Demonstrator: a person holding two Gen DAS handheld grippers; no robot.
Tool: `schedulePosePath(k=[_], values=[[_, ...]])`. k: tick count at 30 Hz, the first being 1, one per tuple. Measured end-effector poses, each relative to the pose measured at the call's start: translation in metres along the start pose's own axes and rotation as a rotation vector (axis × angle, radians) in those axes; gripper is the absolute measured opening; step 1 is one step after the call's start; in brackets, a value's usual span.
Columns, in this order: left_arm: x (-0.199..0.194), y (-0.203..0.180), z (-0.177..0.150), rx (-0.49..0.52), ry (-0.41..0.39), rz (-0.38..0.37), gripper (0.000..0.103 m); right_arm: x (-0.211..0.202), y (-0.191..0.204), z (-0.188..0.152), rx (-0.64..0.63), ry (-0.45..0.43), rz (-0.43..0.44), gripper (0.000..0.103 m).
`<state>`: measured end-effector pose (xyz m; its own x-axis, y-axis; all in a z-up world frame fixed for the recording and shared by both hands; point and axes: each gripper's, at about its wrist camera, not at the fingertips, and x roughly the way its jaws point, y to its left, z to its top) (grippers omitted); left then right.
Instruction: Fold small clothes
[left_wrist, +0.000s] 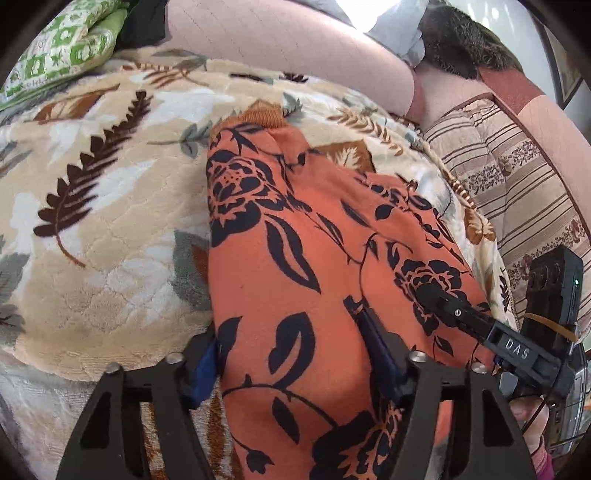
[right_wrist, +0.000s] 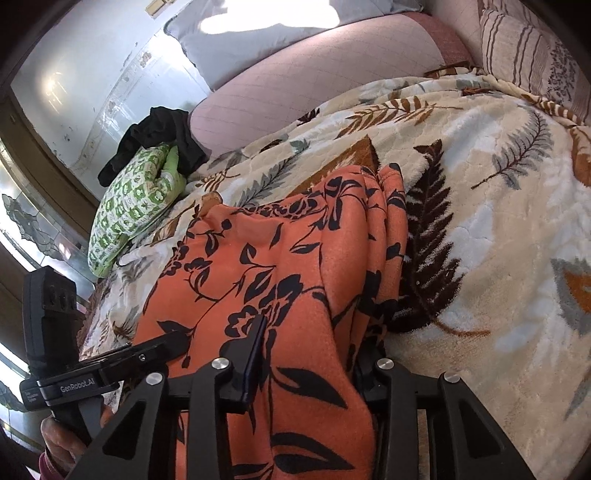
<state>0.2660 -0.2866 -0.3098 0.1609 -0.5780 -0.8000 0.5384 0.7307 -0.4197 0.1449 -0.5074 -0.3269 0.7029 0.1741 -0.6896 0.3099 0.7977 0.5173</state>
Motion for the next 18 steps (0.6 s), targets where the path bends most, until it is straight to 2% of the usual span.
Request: schedulePosePath(k=[3,4,6,7,8,9,10,11,18], values=[[0.003,0.006,0.001,-0.047,0.014,-0.049,0.080,0.009,-0.018,-0.001,0.129,0.031,0.047,0.062],[0.002,0.005,0.000,-0.043,0.005,-0.049,0.079,0.010,-0.018,-0.001,0.141,0.028,0.062,0.065],[-0.003,0.000,-0.002,-0.018,-0.014,-0.026,0.073,0.008,-0.010,-0.001,0.095,0.016,0.059,0.066],[-0.005,-0.002,-0.003,-0.005,-0.023,-0.015,0.068,0.005,-0.004,-0.002,0.060,0.002,0.047,0.066],[-0.007,-0.004,-0.003,0.007,-0.031,-0.006,0.065,0.003,0.003,-0.002,0.023,-0.015,0.036,0.060],[-0.011,-0.005,-0.003,0.016,-0.043,-0.001,0.058,0.000,0.010,-0.003,-0.015,-0.029,0.023,0.055],[-0.014,-0.005,-0.003,0.022,-0.051,-0.006,0.054,-0.004,0.015,-0.003,-0.046,-0.043,0.009,0.042],[-0.018,-0.005,-0.003,0.024,-0.059,-0.010,0.054,-0.007,0.019,-0.003,-0.066,-0.060,0.003,0.039],[-0.053,-0.010,-0.002,0.074,-0.158,0.055,0.052,-0.018,0.044,-0.005,-0.112,-0.117,0.001,0.035]])
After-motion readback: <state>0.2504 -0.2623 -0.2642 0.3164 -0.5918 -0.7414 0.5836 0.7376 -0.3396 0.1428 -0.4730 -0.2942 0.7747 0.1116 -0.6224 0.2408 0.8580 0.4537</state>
